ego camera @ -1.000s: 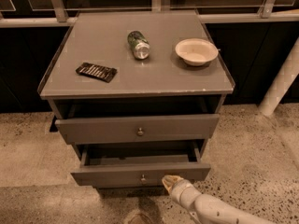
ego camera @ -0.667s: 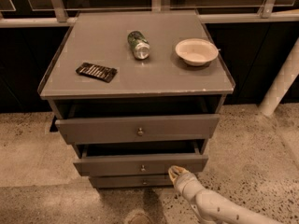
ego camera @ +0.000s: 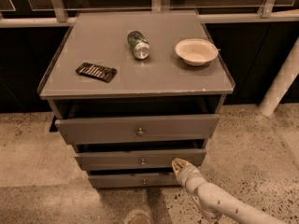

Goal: Close middle drawer

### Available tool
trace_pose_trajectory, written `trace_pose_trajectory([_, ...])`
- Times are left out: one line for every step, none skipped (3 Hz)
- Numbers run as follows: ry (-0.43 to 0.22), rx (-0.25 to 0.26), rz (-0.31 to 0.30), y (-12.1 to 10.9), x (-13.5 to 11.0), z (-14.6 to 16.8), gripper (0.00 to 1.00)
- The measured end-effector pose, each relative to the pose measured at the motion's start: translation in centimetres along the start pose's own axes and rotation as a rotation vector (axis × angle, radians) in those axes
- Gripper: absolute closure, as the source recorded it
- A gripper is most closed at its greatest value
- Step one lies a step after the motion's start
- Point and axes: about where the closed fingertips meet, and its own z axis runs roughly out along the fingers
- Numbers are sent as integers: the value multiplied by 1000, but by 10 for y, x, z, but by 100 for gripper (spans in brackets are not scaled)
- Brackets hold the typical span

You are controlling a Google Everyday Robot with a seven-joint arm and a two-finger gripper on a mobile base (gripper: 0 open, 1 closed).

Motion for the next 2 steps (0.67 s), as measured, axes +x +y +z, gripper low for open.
trace_pose_trajectory([-12,-3,17,-4,0,7,100])
trace_pose_trajectory([-16,-5,21,-4,0,7,100])
